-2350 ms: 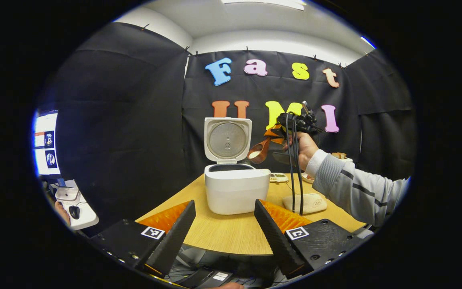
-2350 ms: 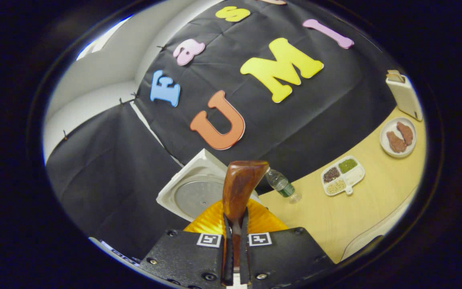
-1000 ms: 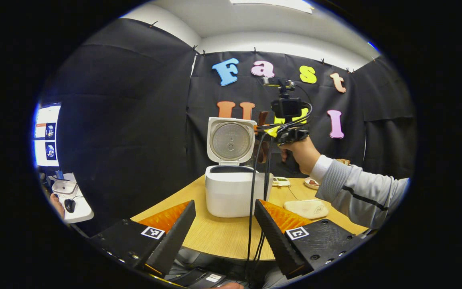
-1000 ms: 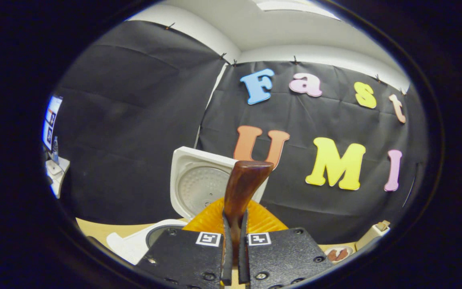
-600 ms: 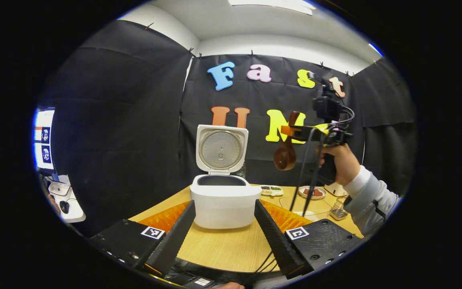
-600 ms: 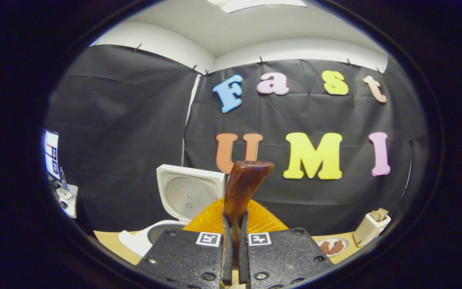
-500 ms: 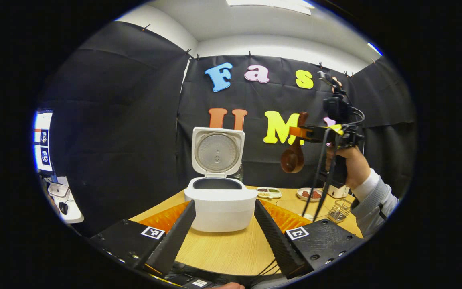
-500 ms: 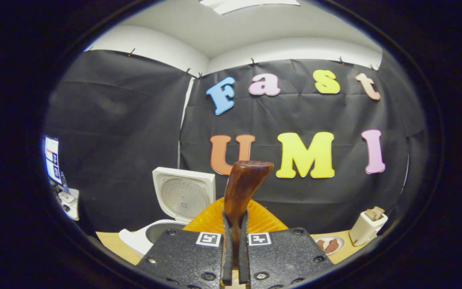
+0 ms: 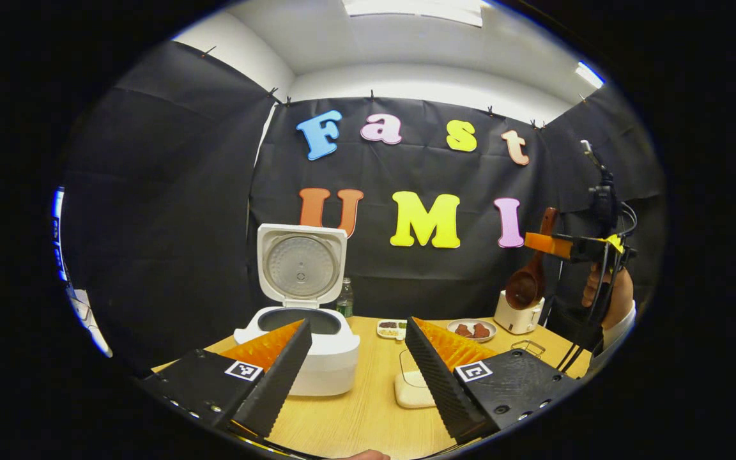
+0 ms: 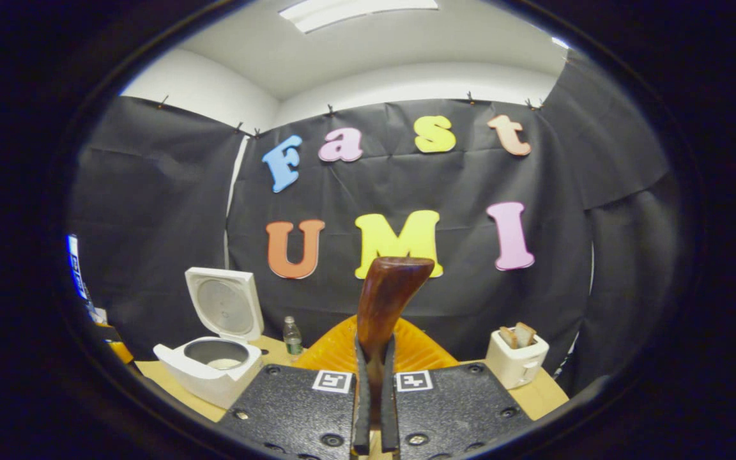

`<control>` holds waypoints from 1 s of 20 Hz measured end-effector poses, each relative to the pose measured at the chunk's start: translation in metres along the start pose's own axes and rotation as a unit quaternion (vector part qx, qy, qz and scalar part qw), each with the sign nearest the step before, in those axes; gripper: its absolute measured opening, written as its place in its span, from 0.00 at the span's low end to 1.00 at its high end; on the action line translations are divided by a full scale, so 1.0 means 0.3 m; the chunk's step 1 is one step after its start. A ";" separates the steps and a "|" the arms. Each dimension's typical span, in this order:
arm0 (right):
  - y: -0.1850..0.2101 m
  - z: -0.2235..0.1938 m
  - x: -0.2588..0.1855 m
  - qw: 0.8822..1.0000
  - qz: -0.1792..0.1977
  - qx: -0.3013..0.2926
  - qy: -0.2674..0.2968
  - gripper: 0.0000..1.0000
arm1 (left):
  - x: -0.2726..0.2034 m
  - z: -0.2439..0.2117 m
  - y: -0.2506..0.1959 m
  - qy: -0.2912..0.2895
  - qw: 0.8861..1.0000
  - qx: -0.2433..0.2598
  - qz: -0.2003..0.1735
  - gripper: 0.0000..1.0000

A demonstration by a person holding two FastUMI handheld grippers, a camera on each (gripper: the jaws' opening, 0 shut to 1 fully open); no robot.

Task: Close the left gripper, press the button to open the rice cooker; take a wooden spoon from the chopstick holder with the right hand, scoop a spoonful of rice and pour it into the rice cooker, then put the wooden spoon back into the chopstick holder.

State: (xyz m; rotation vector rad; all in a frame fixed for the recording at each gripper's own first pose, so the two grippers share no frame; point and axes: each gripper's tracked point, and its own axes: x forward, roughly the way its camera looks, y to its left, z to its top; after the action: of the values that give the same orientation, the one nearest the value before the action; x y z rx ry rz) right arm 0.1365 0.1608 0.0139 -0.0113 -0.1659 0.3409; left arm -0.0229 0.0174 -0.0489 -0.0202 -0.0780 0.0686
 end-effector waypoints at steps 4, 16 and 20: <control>-0.181 -0.085 -0.018 0.999 -0.036 0.018 0.020 0.12 | 0.064 0.004 -0.058 0.001 1.000 0.003 -0.007 0.94; -0.400 -0.508 0.037 0.988 -0.070 0.081 0.109 0.14 | 0.174 -0.003 -0.078 0.013 1.000 0.015 -0.003 0.94; -0.451 -0.597 0.043 0.983 -0.077 0.105 0.128 0.16 | 0.218 -0.025 -0.014 0.025 1.000 0.004 0.014 0.94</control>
State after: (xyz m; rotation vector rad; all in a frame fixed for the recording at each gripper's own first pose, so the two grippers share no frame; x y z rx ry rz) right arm 0.2225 0.0407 -0.1553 0.1640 0.1245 0.1980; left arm 0.0429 0.0177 -0.0513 -0.0149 -0.0269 0.0972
